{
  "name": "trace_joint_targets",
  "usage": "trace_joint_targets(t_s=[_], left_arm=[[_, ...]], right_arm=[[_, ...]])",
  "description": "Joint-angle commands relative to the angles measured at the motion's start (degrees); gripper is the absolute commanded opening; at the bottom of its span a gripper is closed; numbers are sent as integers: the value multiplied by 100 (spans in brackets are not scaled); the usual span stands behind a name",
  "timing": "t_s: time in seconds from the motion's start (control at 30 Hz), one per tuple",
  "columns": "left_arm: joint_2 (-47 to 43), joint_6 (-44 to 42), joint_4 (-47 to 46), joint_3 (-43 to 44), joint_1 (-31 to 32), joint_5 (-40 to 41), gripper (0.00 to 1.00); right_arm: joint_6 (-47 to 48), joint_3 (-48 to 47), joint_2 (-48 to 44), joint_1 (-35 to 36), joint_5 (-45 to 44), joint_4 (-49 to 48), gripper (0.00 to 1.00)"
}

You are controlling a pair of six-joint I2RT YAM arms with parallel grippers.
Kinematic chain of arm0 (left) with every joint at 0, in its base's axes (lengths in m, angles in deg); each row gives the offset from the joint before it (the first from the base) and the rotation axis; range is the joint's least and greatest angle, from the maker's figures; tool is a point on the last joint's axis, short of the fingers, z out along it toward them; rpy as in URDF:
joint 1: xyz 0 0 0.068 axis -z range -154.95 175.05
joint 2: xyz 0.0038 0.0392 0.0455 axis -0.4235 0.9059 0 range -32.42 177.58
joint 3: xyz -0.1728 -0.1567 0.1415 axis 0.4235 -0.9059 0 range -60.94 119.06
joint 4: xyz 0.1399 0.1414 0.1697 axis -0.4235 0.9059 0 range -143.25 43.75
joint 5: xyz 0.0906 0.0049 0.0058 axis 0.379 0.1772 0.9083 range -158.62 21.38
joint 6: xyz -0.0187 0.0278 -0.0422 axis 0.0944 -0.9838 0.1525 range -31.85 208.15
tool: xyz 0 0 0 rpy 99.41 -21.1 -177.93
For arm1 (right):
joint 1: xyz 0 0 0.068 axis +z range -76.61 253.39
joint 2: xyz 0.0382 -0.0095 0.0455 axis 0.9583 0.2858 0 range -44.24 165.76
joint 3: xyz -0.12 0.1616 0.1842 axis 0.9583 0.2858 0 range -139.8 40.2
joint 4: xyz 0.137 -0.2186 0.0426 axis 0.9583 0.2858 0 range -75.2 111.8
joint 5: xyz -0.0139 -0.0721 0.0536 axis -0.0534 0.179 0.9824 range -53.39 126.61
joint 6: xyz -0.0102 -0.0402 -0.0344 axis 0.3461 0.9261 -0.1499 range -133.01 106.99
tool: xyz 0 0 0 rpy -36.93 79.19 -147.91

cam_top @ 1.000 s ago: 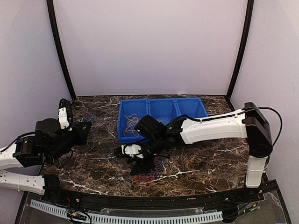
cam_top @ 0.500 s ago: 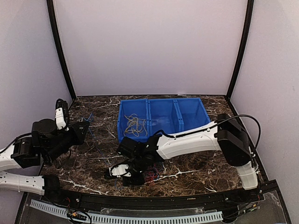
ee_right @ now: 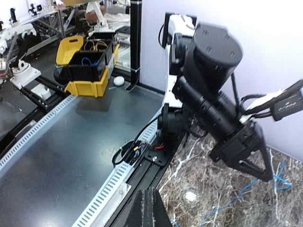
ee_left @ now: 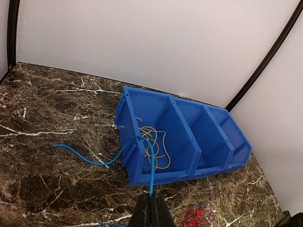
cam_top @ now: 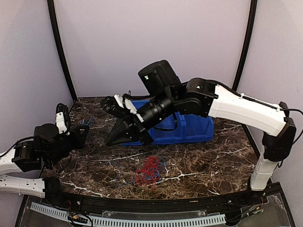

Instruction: Untangle the cables

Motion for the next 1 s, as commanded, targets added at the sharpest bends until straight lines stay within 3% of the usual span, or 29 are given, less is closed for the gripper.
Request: trace_joint_targets(t_s=[0.0, 0.1, 0.37, 0.67, 0.97], left_arm=[[52, 24, -52, -86, -11, 81, 0], [83, 11, -61, -76, -11, 100, 0], [78, 30, -47, -115, -18, 112, 0], [-11, 32, 15, -168, -19, 143, 0], [-173, 18, 40, -261, -20, 197, 0]], right_arm=[[-162, 700, 32, -105, -118, -120, 11], [77, 1226, 279, -12, -1273, -265, 35], [318, 1373, 1183, 84, -1620, -35, 53], [289, 995, 1961, 175, -1753, 111, 59], [209, 227, 2840, 197, -1533, 522, 58]])
